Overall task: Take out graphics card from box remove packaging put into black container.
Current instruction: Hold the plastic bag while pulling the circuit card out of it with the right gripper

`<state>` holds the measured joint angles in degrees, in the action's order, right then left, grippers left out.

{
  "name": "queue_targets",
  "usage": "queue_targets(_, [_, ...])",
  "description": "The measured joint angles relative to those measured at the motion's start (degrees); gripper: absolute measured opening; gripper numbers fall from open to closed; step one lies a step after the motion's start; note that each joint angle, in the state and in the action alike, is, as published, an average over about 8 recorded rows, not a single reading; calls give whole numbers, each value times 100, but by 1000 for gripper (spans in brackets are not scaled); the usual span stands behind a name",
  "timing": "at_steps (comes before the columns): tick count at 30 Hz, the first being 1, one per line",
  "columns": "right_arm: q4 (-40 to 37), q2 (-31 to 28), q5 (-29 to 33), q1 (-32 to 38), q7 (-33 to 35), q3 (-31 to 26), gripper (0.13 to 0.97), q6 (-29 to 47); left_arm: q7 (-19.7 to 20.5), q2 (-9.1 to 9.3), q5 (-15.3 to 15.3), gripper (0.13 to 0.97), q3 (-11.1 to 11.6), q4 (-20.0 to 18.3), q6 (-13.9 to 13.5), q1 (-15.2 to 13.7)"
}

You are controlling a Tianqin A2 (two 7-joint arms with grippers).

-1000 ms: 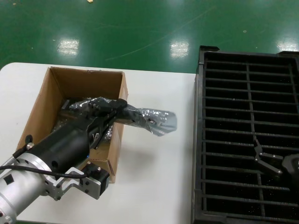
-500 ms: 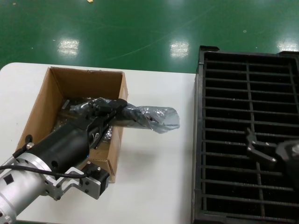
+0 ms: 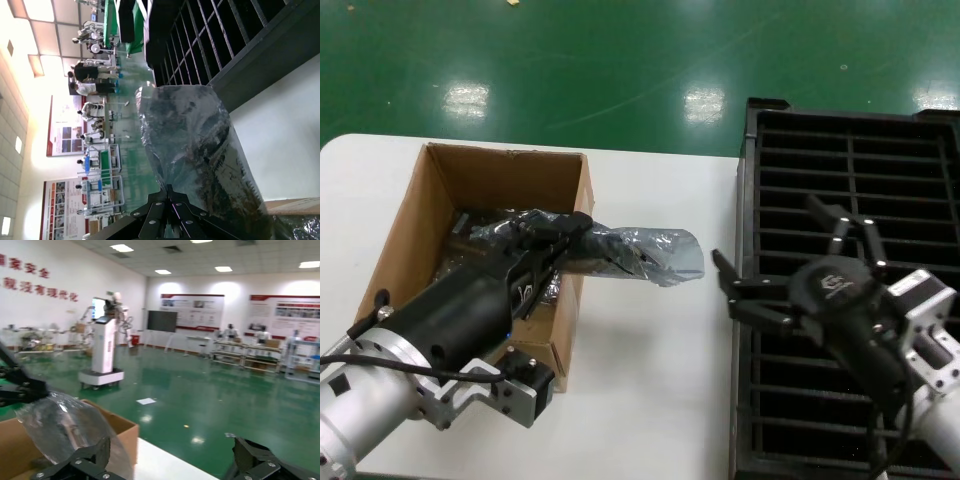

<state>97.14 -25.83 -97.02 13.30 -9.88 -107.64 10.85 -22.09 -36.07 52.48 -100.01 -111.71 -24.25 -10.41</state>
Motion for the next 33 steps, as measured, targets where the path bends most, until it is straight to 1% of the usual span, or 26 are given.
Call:
queue_targets(1, [-27, 9, 34, 57, -2, -57, 902, 53, 0, 0, 0, 139, 0, 0, 0, 0])
queue_targets(9, [-314, 31, 324, 389, -33, -337, 777, 405, 0, 0, 0, 139, 0, 0, 0, 0])
queue_targets(10, [-332, 22, 361, 402, -51, -347, 777, 423, 0, 0, 0, 139, 0, 0, 0, 0])
queue_targets(18, [-313, -100, 558, 315, -164, -272, 587, 482, 0, 0, 0, 139, 0, 0, 0, 0])
queue_targets(19, [-304, -113, 572, 294, -161, -263, 587, 494, 0, 0, 0, 139, 0, 0, 0, 0])
queue_targets(20, [-295, -125, 585, 275, -150, -258, 560, 509, 0, 0, 0, 139, 0, 0, 0, 0])
queue_targets(27, [-271, -122, 651, 250, 171, -310, 376, 699, 0, 0, 0, 139, 0, 0, 0, 0])
queue_targets(31, [-265, -112, 700, 312, 342, -372, 376, 844, 0, 0, 0, 139, 0, 0, 0, 0])
queue_targets(33, [-258, -117, 737, 350, 386, -399, 339, 914, 0, 0, 0, 139, 0, 0, 0, 0])
